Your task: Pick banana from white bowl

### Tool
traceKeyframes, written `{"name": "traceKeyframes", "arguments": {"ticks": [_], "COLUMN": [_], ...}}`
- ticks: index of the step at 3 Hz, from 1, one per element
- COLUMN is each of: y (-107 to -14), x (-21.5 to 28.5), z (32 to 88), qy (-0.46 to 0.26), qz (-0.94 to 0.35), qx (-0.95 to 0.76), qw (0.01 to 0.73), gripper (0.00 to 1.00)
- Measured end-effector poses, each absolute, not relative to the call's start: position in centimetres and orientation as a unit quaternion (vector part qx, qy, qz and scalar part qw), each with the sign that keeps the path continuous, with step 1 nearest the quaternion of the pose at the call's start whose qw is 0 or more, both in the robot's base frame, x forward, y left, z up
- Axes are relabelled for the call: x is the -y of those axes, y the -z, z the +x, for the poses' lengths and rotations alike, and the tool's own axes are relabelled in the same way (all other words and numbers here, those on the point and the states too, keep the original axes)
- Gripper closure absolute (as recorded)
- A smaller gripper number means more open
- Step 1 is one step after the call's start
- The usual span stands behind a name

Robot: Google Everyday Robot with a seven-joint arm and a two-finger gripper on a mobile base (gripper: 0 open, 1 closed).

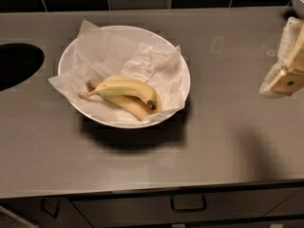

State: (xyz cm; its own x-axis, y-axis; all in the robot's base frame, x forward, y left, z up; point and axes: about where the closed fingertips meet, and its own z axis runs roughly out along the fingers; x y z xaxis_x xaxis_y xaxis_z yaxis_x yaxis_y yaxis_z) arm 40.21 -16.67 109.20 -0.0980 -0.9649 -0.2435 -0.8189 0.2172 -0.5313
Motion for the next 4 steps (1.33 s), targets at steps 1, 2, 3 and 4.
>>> {"name": "traceKeyframes", "arguments": {"ticks": [1,2,3,4], "y": [-109.2,-109.2,-109.2,-109.2], "x": [16.67,16.66,16.66,16.66], "z": [40.21,40.21,40.21,40.21], "qy": [0.132,0.132,0.132,0.132], "qz": [-0.612,-0.612,-0.612,-0.612], "qx": [-0.729,-0.729,-0.729,-0.729], "qw": [0.277,0.277,0.277,0.277], "gripper": [0.0,0.0,0.0,0.0]}}
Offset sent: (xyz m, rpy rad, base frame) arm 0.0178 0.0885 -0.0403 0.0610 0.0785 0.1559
